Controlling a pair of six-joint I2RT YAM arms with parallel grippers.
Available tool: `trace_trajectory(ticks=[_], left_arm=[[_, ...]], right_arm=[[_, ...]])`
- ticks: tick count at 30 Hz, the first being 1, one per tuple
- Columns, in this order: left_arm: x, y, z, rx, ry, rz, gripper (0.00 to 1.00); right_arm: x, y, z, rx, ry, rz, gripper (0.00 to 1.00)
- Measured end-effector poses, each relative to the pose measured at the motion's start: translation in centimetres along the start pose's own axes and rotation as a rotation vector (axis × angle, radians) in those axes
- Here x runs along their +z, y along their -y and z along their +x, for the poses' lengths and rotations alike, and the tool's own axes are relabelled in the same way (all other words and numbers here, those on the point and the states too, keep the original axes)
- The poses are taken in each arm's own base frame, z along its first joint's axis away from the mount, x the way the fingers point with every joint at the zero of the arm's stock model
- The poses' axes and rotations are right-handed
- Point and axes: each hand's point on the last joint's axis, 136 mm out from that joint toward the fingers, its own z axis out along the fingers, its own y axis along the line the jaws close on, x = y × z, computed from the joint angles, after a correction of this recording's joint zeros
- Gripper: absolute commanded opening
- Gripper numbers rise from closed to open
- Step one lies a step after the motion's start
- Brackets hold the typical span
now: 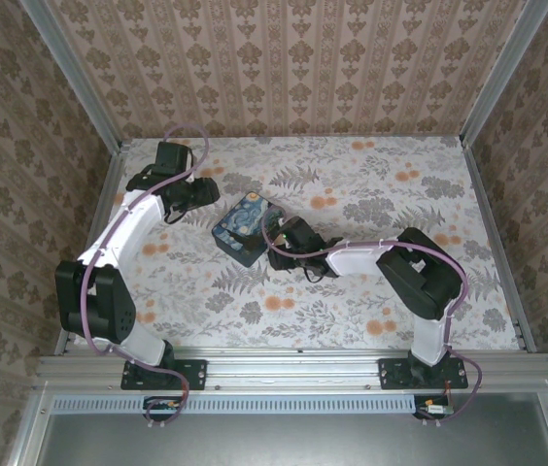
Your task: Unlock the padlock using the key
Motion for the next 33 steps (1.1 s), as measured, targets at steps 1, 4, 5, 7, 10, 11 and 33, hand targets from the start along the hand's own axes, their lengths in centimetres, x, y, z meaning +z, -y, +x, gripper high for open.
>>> trace_trajectory(ticks=[1,4,5,7,10,11,33], left_arm=[[0.0,0.0,0.0,0.000,0.000,0.000,0.53],[0.0,0.0,0.0,0.000,0.000,0.000,0.53],[0.0,0.0,0.0,0.000,0.000,0.001,0.53],[0.0,0.0,0.0,0.000,-0.001,0.002,0.53],[0.0,0.1,0.0,0.000,-0.001,0.004,0.53],[0.0,0.1,0.0,0.000,-0.001,0.004,0.53],[0.7,0.5,2.1,0.028,-0.043,-0.004,0.53]], right_arm=[[0.0,-0.1,0.0,-0.002,-0.003,0.002,0.58],[0.0,-0.4,-0.2,-0.010,-0.002,0.010,0.59],[-0.1,-0.5,-0.2,-0.013,-0.001,0.014,0.59],[-0.1,-0.8,-0.1,-0.024,-0.004,0.023,0.59],[-0.2,-0.8,0.4,-0.036,-0.016,0.041,0.58],[-0.2,-0.9,0.5,-0.038,-0.020,0.043,0.57],[-0.3,0.0,0.5,0.066,0.017,-0.030,0.25]])
